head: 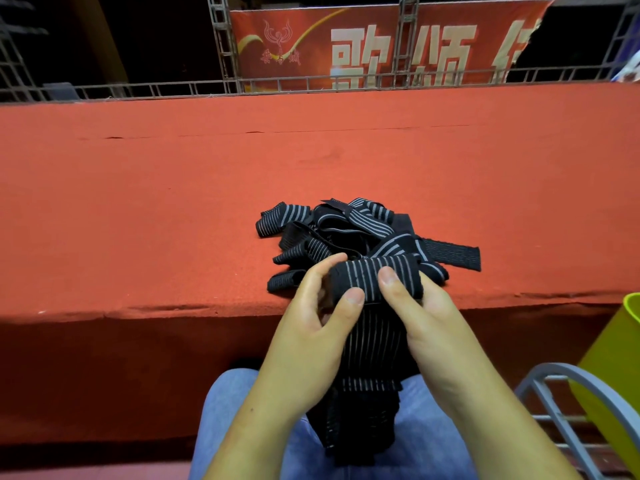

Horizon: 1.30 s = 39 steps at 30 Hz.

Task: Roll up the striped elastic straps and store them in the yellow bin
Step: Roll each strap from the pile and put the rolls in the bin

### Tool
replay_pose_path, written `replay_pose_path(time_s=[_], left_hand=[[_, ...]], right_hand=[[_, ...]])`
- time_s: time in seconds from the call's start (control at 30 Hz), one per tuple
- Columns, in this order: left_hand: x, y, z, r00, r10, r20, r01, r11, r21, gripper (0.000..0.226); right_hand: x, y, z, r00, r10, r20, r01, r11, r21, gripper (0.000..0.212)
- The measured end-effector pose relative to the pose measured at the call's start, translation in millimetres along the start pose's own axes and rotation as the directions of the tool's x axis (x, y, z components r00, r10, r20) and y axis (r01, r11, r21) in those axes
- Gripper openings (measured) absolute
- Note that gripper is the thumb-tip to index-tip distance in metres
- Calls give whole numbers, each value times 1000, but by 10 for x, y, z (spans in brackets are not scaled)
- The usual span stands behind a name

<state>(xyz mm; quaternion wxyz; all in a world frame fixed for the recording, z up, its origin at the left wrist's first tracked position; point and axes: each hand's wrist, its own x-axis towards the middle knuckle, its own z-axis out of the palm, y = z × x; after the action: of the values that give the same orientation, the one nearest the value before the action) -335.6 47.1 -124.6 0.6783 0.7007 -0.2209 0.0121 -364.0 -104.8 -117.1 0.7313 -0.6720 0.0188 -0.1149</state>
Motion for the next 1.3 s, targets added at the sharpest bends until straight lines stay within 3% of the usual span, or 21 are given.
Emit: replay_pose_path(time_s=[0.2,0.37,0.6,0.87,1.17,1.3], left_hand=[[7,-15,-8,999,20,-38,-19,1000,21,40],[-1,-38,-18,997,38,-74,-36,999,20,45],[1,-34,-6,996,17,-82,-18,1000,-9,47],[-10,23,-7,991,53,-124,-56,998,-16,48],[-11,31,-2,984,104,-147,-103,995,13,50],[-10,28,15,987,82,-135,-84,996,-13,55]], right_hand=[[-7,8,5,1000,0,27,1,1000,-27,27],[-9,13,10,998,30,53,-29,999,-33,42],[-11,8,13,999,-46,21,48,996,-71,30],[-11,18,21,989,122,83,-125,992,31,63],[-24,-37,9,979,169,117,-165,985,-40,78],[-8,-1,-3,985,147,96,-147,989,1,68]])
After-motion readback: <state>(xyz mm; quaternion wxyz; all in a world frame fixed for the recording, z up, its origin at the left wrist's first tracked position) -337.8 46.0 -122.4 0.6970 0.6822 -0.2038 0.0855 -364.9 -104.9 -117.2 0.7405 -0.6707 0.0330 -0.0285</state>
